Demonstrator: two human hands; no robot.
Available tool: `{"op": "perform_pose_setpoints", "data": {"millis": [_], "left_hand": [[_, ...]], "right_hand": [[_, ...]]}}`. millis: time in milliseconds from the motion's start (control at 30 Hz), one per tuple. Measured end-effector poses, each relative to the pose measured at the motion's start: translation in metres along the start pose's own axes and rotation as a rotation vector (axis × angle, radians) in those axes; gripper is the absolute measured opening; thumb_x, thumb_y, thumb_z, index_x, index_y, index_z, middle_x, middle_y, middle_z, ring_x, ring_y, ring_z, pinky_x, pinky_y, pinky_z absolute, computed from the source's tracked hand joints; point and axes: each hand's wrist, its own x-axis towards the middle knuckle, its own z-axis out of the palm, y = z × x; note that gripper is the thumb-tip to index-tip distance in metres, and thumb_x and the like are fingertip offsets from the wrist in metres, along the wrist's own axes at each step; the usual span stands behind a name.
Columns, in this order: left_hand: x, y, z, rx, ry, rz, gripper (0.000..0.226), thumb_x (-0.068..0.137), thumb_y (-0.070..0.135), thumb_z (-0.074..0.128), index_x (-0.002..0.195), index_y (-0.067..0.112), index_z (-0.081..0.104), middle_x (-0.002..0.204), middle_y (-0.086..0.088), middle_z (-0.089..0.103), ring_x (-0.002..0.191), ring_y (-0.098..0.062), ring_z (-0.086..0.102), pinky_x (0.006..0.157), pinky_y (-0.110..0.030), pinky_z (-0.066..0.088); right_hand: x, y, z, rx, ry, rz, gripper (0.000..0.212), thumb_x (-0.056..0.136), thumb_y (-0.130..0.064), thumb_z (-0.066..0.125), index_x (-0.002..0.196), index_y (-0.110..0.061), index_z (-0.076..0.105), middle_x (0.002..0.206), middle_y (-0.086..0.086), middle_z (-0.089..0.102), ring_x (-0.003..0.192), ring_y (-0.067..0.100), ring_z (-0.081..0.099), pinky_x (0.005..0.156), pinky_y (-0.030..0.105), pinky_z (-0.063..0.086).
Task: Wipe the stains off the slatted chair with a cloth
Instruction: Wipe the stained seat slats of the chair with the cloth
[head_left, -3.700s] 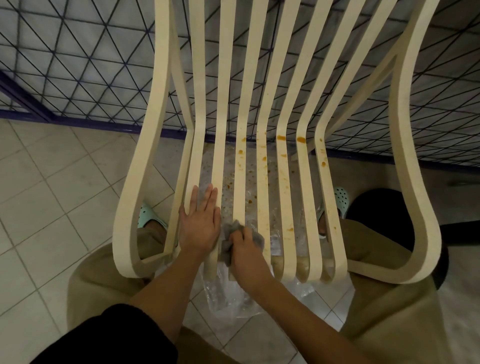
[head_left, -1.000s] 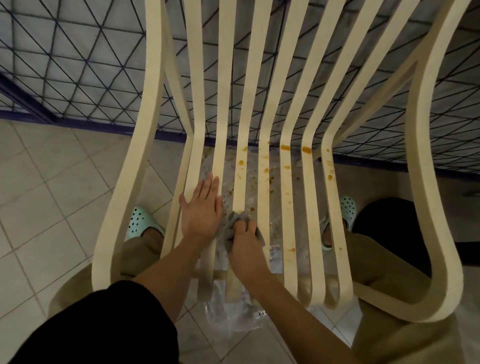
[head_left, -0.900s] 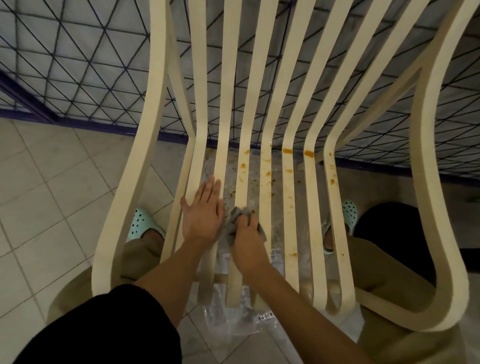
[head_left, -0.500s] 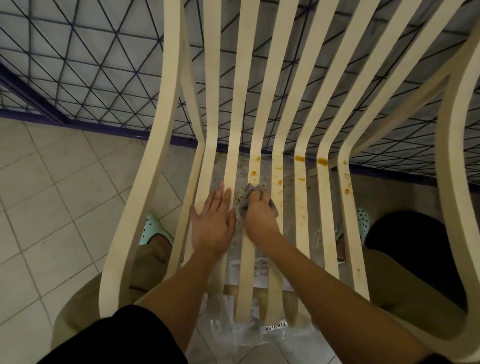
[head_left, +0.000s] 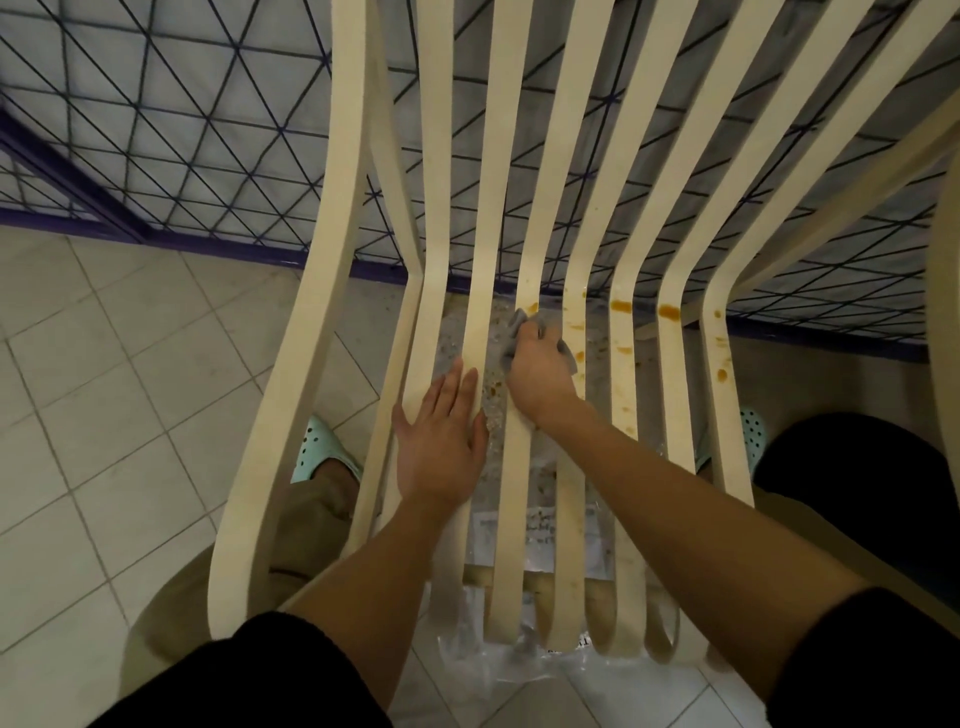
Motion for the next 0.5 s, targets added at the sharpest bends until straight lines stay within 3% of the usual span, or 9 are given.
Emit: {"op": "perform_pose_setpoints", "data": {"millis": [500], "left_hand": [[0.001,0.000,0.000,-0.022,0.005,-0.014,0.055,0.101,0.042,0.022,0.154,0.029,0.018,0.162,0.011,0.011,0.147,-0.008,0.019,0.111,-0.059,0.022]], "right_hand": [[0.036,-0.003,-0.011,-0.057,0.036,0.042,0.059,0.098,-0.014,0.046,0.147,0.000,0.016,0.146,0.026,0.025,0.128,0.036,0.042,0.093,0.034,0.047]]}}
